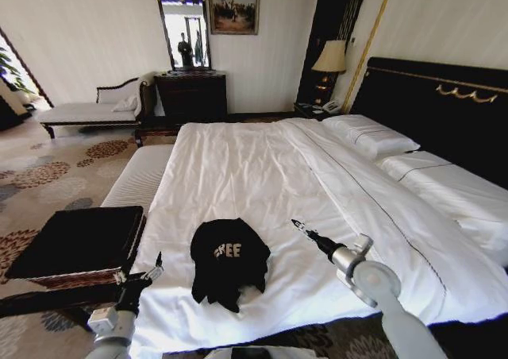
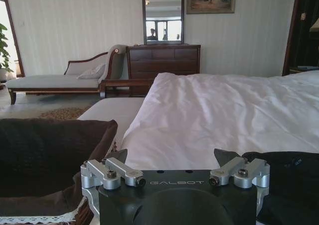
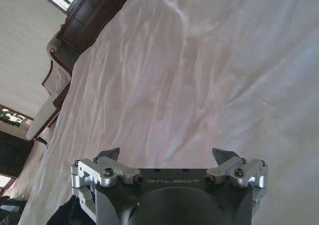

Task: Fold the clothes on the bed and place them into the basket.

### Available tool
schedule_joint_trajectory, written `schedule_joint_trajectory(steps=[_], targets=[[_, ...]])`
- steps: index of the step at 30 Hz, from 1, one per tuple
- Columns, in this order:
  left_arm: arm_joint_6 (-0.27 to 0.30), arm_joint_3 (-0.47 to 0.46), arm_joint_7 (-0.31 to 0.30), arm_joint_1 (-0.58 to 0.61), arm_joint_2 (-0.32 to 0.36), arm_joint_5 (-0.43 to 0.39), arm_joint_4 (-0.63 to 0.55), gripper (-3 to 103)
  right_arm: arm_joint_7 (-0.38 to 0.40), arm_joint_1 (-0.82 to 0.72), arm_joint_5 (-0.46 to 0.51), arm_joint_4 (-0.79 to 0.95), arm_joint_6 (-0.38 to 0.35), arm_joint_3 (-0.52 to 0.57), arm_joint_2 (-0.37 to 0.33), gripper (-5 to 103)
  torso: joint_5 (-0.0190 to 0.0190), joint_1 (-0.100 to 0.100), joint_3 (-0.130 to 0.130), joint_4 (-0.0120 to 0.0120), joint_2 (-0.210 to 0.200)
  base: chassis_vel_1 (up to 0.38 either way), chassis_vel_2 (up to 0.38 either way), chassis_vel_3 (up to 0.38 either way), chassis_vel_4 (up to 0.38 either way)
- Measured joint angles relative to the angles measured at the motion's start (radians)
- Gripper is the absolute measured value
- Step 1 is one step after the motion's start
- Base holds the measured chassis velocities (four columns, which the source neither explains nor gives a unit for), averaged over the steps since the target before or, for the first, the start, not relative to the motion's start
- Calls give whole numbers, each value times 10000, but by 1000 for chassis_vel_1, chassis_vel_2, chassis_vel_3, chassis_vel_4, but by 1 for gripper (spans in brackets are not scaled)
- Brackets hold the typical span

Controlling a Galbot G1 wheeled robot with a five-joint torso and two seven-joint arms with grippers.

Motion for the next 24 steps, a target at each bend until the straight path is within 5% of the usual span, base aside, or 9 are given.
schedule_joint_trajectory(steps=[9, 16, 24], targets=[[191, 383, -138, -187, 57, 233, 259, 99, -585, 1548, -1406, -1814, -180, -1435, 480, 100, -8, -3, -2, 3, 1, 0, 0, 0, 0], [373, 404, -287, -201, 289, 319, 149, 99, -684, 2810, -941, -3927, -215, -1848, 1587, 100, -8, -3, -2, 1, 1, 0, 0, 0, 0], [428, 253, -324, -164, 220, 296, 49, 99, -884, 3056, -476, -4059, -764, -2167, 1887, 100, -6, -4, -3, 4, 2, 0, 0, 0, 0]])
